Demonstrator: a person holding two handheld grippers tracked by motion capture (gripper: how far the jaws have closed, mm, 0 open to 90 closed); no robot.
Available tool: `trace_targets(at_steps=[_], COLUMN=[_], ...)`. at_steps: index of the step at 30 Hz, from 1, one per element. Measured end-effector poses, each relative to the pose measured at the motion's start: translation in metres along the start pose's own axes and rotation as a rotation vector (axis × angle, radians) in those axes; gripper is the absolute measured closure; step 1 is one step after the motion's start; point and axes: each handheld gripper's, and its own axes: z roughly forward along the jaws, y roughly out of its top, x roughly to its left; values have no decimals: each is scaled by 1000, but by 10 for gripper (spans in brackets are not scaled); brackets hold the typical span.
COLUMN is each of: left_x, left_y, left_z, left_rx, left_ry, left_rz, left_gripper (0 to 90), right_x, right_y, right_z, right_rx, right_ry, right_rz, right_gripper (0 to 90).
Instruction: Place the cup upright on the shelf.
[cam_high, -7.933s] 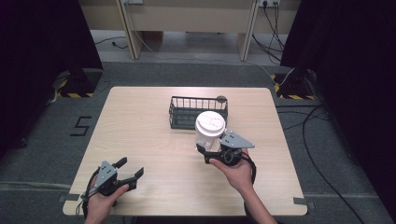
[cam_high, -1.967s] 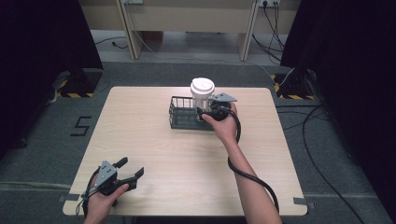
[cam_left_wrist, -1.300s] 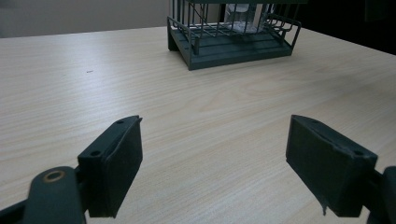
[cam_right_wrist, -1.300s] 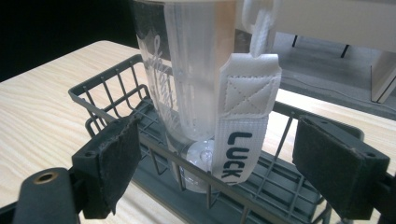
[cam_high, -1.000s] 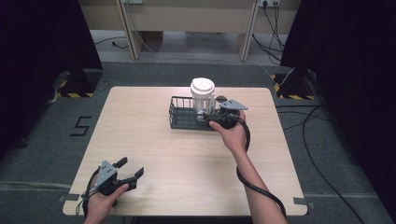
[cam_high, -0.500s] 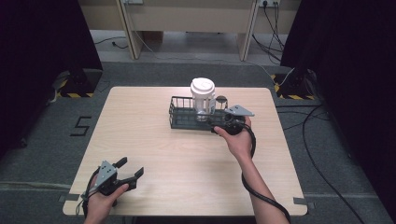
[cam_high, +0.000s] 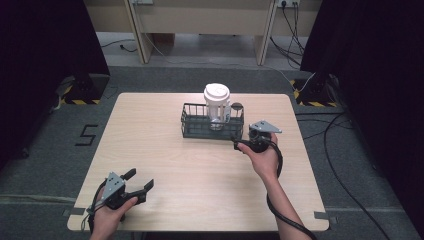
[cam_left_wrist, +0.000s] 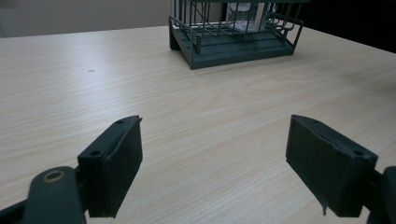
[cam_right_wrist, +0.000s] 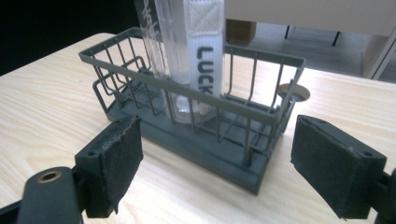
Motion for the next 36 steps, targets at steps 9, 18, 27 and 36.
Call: trace_targets(at_steps=[9,18,27,36], left_x=[0,0,0,0], left_y=[0,0,0,0], left_z=[0,0,0,-1], left_rx=[0,1,1,0], left_ry=[1,0,1,2], left_rz=[1,1,1,-2], left_gripper=[181,181,181,181], right_x=[-6,-11,-15,-18], right_y=[-11,-26,-37,-49], right_z=[-12,-29,-40,-50], right_rx=[10,20,25,38], right_ry=[-9,-25,-34,-46], right_rz=[4,15,20,24], right_gripper=[173,174,174,176])
